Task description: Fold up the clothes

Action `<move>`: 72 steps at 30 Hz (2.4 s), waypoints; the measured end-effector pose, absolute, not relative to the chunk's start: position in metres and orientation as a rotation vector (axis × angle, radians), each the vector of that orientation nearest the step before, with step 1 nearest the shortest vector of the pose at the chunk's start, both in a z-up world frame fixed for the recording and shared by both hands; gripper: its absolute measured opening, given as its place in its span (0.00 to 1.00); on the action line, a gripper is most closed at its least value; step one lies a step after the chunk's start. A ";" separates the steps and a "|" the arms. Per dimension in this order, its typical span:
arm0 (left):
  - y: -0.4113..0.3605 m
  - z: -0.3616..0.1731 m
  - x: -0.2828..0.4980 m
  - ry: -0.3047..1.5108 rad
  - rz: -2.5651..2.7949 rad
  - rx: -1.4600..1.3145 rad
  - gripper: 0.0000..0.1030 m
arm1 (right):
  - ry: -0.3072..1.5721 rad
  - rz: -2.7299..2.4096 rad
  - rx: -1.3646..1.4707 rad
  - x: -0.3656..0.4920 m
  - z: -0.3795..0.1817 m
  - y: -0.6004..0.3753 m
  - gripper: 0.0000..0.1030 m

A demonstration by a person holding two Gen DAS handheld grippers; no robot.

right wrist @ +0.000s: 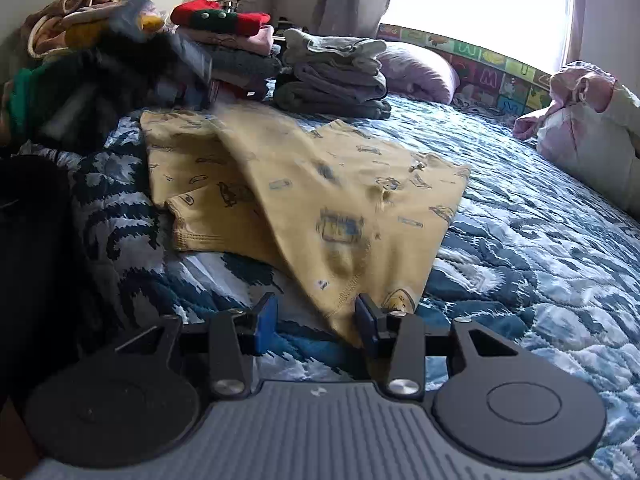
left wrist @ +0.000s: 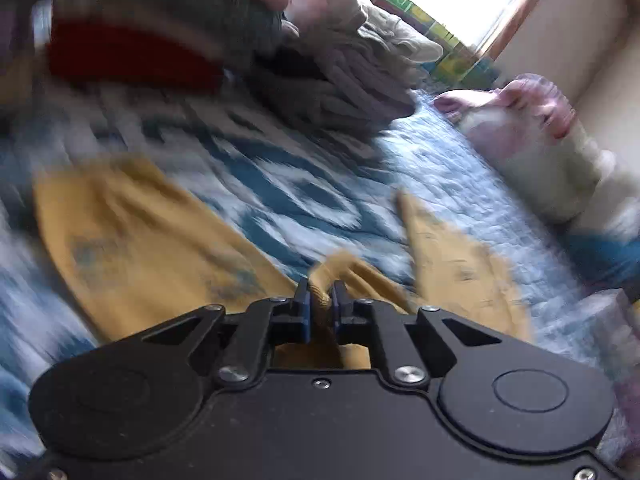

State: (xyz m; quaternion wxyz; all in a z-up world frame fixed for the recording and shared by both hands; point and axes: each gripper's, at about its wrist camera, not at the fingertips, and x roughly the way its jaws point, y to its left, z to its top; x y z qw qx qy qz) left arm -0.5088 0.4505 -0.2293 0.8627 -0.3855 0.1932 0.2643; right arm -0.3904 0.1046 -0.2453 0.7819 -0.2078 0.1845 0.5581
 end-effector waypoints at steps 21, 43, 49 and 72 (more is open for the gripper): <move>0.452 -0.204 -0.477 0.380 0.464 -0.652 0.07 | 0.445 1.207 -0.458 -0.387 -0.250 0.108 0.44; 0.475 -0.227 -0.514 0.265 0.429 -0.961 0.07 | 0.438 1.230 -0.478 -0.388 -0.247 0.109 0.44; 0.464 -0.202 -0.494 0.239 0.423 -0.943 0.07 | 0.404 1.204 -0.456 -0.386 -0.242 0.105 0.41; 0.427 -0.133 -0.318 0.373 0.370 -0.748 0.07 | 0.426 1.198 -0.388 -0.374 -0.238 0.095 0.19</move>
